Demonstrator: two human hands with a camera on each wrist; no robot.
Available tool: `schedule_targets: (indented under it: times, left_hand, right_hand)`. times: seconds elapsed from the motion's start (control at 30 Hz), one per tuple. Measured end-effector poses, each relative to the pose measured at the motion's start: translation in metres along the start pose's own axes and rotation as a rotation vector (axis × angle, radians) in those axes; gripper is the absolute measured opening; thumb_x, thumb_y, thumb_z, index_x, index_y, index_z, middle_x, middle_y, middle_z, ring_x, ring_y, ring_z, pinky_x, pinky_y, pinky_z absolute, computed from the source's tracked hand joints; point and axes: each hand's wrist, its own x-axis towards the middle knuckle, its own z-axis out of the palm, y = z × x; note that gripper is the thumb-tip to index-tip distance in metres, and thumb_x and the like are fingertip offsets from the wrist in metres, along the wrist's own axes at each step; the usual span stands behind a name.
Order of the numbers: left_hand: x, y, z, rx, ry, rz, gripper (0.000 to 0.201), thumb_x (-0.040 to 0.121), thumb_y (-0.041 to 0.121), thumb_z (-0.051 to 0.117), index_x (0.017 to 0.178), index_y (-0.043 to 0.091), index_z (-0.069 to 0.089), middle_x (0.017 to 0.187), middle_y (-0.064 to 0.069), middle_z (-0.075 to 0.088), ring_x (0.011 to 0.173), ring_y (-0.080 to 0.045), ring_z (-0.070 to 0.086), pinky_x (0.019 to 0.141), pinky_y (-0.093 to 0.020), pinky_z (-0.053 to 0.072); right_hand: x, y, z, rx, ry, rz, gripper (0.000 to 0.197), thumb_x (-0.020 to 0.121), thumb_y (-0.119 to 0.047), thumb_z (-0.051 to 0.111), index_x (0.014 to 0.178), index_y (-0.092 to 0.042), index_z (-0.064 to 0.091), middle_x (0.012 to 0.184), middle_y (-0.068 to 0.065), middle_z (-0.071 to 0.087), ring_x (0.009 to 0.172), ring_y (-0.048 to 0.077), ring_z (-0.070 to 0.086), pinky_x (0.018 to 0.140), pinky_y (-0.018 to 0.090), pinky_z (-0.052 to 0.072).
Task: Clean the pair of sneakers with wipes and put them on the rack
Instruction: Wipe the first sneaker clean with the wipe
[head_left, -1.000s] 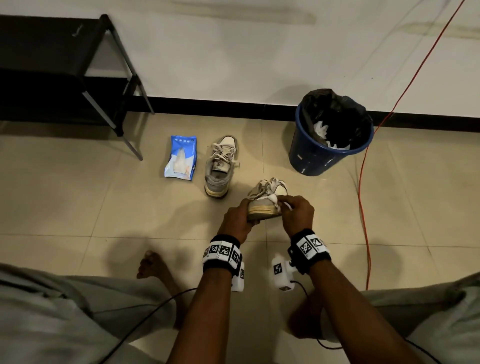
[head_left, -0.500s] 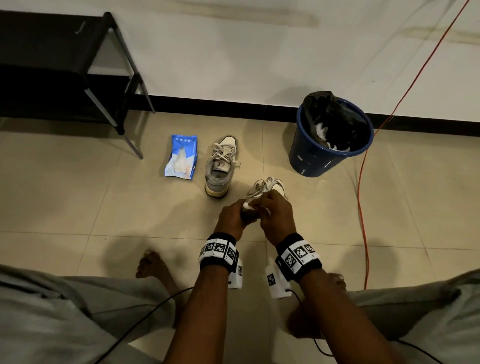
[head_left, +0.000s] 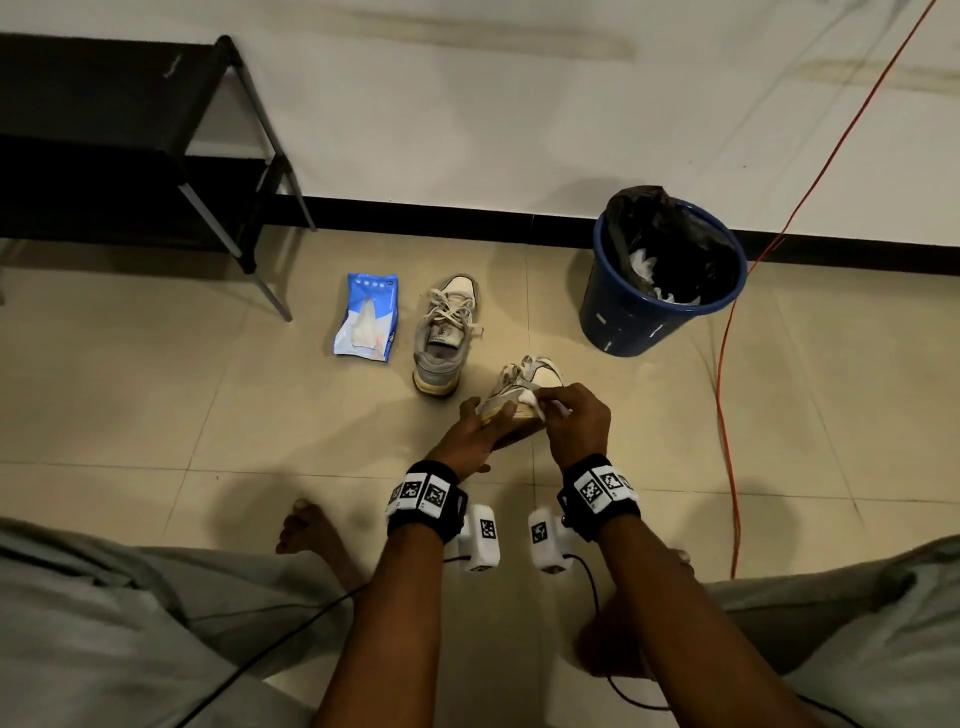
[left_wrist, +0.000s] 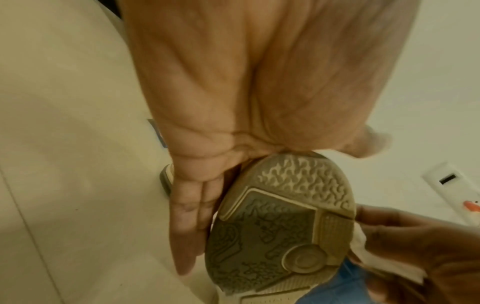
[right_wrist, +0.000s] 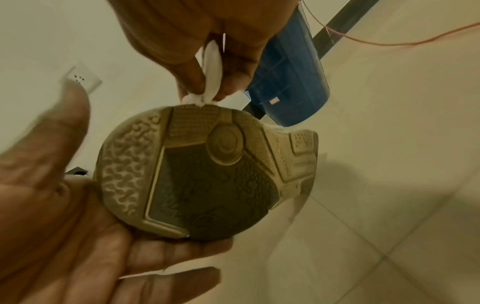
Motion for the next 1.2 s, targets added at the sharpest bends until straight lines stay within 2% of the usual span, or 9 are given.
schedule_targets:
  times: [0.13, 0.3, 0.47, 0.57, 0.7, 0.83, 0.93, 1.1, 1.2]
  left_hand:
    - [0.000, 0.001, 0.005, 0.082, 0.058, 0.023, 0.080, 0.088, 0.071, 0.047, 0.148, 0.027, 0.019, 0.141, -0.009, 0.046, 0.116, -0.030, 0.055, 0.079, -0.041, 0.057]
    - [0.004, -0.002, 0.004, 0.059, 0.078, 0.046, 0.074, 0.088, 0.069, 0.048, 0.145, 0.028, 0.023, 0.139, -0.009, 0.048, 0.117, -0.030, 0.055, 0.080, -0.042, 0.056]
    - [0.003, -0.004, 0.010, 0.024, 0.103, 0.065, 0.100, 0.062, 0.088, 0.052, 0.140, 0.031, 0.025, 0.140, -0.011, 0.049, 0.117, -0.031, 0.055, 0.092, -0.054, 0.053]
    - [0.004, -0.002, 0.009, 0.028, 0.118, 0.083, 0.104, 0.059, 0.090, 0.048, 0.141, 0.030, 0.025, 0.141, -0.011, 0.049, 0.118, -0.030, 0.055, 0.094, -0.054, 0.052]
    - [0.003, -0.001, 0.005, 0.002, 0.108, 0.034, 0.098, 0.064, 0.086, 0.050, 0.141, 0.031, 0.024, 0.139, -0.008, 0.048, 0.118, -0.032, 0.054, 0.081, -0.049, 0.057]
    - [0.000, 0.001, 0.010, 0.013, 0.151, 0.018, 0.101, 0.062, 0.087, 0.052, 0.139, 0.026, 0.028, 0.136, -0.011, 0.052, 0.113, -0.034, 0.057, 0.088, -0.054, 0.055]
    - [0.000, 0.006, 0.012, 0.239, 0.258, 0.044, 0.090, 0.081, 0.078, 0.048, 0.139, 0.011, 0.035, 0.130, -0.019, 0.058, 0.114, -0.038, 0.058, 0.097, -0.046, 0.048]
    - [0.003, 0.005, 0.008, 0.453, 0.359, -0.001, 0.076, 0.093, 0.068, 0.039, 0.124, 0.000, 0.047, 0.123, -0.024, 0.061, 0.111, -0.040, 0.058, 0.088, -0.040, 0.045]
    - [0.001, 0.005, 0.010, 0.528, 0.390, 0.024, 0.071, 0.094, 0.065, 0.040, 0.117, 0.000, 0.055, 0.118, -0.024, 0.063, 0.108, -0.041, 0.058, 0.084, -0.039, 0.044]
  right_hand:
    - [-0.002, -0.008, -0.005, 0.081, -0.047, -0.069, 0.016, 0.078, -0.002, 0.069, 0.083, -0.015, 0.076, 0.084, 0.003, 0.069, 0.081, 0.015, 0.063, 0.074, 0.024, 0.051]
    - [-0.004, -0.013, -0.003, 0.012, -0.088, -0.111, 0.019, 0.077, 0.002, 0.067, 0.081, -0.014, 0.076, 0.085, 0.001, 0.069, 0.078, 0.012, 0.062, 0.072, 0.010, 0.043]
    - [0.004, 0.013, -0.010, -0.033, -0.053, 0.073, 0.028, 0.077, 0.004, 0.062, 0.076, -0.022, 0.070, 0.085, 0.003, 0.069, 0.083, 0.023, 0.064, 0.073, 0.023, 0.047]
    - [-0.004, -0.006, -0.003, -0.024, -0.054, -0.039, 0.023, 0.074, 0.003, 0.064, 0.074, -0.020, 0.068, 0.083, 0.002, 0.067, 0.080, 0.021, 0.062, 0.072, 0.027, 0.049]
    - [-0.009, -0.012, 0.003, -0.073, -0.081, -0.109, 0.021, 0.077, 0.002, 0.063, 0.079, -0.018, 0.070, 0.086, 0.002, 0.065, 0.081, 0.020, 0.060, 0.071, 0.027, 0.048]
    - [0.002, 0.012, -0.005, -0.071, -0.058, 0.064, 0.022, 0.079, 0.003, 0.062, 0.081, -0.016, 0.072, 0.086, 0.006, 0.068, 0.081, 0.025, 0.063, 0.068, 0.018, 0.038]
    - [-0.002, 0.011, -0.003, -0.043, -0.035, 0.158, 0.020, 0.078, 0.002, 0.065, 0.080, -0.016, 0.073, 0.089, 0.008, 0.069, 0.085, 0.024, 0.064, 0.071, 0.023, 0.044]
    - [-0.019, -0.017, 0.010, 0.052, -0.047, -0.035, 0.020, 0.075, 0.001, 0.066, 0.079, -0.018, 0.073, 0.085, 0.001, 0.066, 0.081, 0.016, 0.062, 0.073, 0.028, 0.050]
    - [-0.014, -0.007, 0.006, -0.030, -0.039, -0.058, 0.021, 0.074, 0.003, 0.065, 0.084, -0.014, 0.074, 0.087, 0.007, 0.067, 0.082, 0.024, 0.063, 0.074, 0.031, 0.051]
